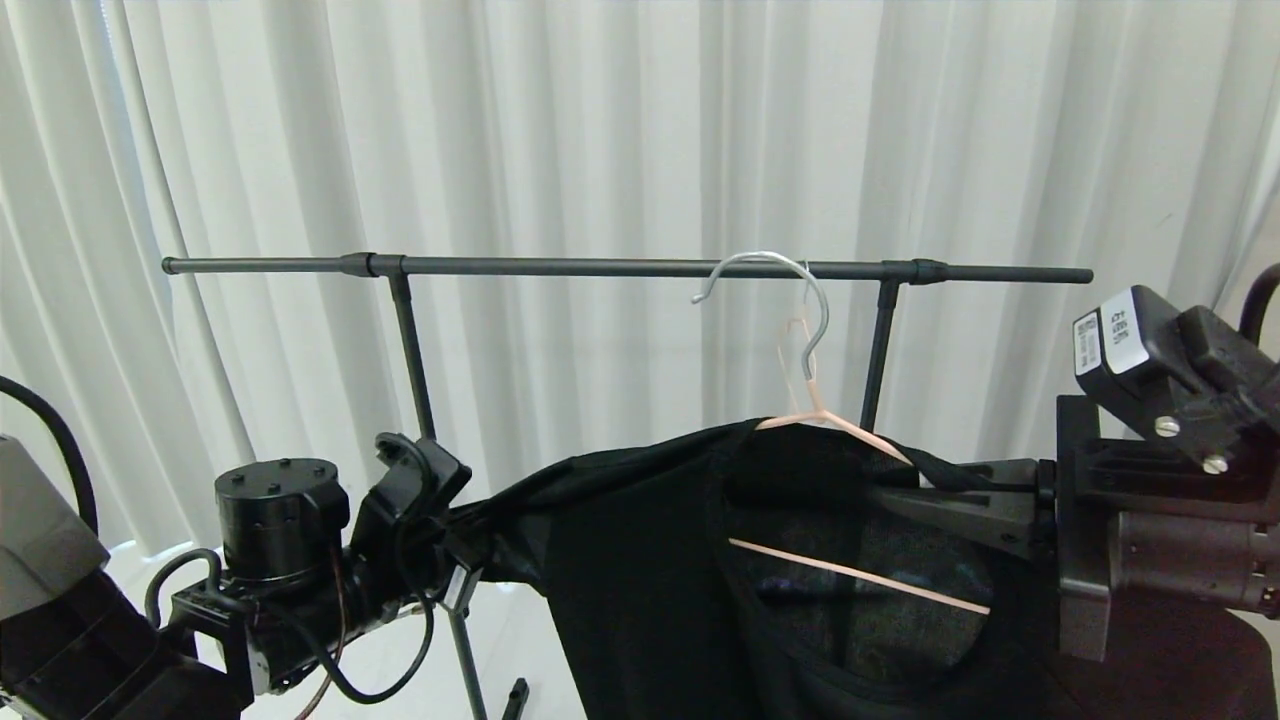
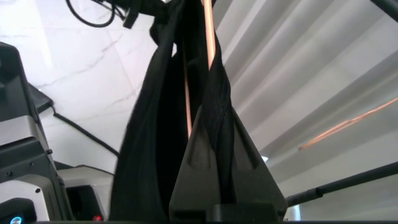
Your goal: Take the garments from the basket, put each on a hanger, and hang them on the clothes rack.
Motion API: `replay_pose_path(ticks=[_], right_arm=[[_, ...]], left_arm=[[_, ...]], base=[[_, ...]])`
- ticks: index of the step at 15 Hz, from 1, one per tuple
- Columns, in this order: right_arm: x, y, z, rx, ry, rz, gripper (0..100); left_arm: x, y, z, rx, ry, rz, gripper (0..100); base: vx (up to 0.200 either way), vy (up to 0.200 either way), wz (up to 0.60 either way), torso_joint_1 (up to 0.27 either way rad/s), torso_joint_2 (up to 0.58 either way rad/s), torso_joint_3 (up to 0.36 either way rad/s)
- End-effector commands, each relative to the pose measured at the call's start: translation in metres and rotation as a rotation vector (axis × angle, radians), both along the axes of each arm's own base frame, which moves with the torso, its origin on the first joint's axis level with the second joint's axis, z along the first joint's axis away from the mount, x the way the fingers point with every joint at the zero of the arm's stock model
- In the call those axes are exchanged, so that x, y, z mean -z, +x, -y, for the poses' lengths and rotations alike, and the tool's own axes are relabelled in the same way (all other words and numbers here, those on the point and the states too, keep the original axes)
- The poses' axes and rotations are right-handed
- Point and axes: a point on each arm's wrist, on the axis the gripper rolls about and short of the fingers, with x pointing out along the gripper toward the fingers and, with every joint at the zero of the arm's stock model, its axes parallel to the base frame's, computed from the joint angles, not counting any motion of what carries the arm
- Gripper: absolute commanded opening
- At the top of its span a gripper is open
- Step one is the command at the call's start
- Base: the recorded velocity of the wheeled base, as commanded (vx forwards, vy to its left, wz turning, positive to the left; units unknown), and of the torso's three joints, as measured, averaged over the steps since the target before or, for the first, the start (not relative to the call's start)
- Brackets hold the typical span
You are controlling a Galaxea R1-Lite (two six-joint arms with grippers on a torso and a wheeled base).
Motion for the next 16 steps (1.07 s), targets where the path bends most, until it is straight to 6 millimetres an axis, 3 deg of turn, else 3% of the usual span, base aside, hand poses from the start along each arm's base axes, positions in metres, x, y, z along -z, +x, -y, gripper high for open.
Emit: replay_pose_path(ticks=[1,6,7,12,16], right_arm=[[0.001,0.001,-0.001,0.000,-0.002,-0.002,0],[0.002,0.002,-0.002,0.000,-0.005,-0.005,0],[0.002,0.002,-0.002,0.000,-0.006,-0.006,0],[0.003,0.003,-0.001,0.012,-0.006,-0.010,0],[0.007,0.013,0.010,0.086,-0.014,-0.024,0]], left_arm=[[0.002,-0.009,-0.006,-0.017,0.002,-0.006,0],[0.009,-0.027,-0.010,-0.014,0.002,-0.018,0],[0.008,-0.027,-0.010,-0.014,0.000,-0.010,100],[0.004,-0.026,-0.007,0.001,-0.011,0.034,100],[-0.011,-0.026,0.000,0.007,-0.069,0.144,100]], base=[[0.000,0.000,0.00,0.000,0.00,0.000],[0.000,0.000,0.00,0.000,0.00,0.000],[0.000,0.000,0.00,0.000,0.00,0.000],[0.000,0.000,0.00,0.000,0.00,0.000],[0.000,0.000,0.00,0.000,0.00,0.000]])
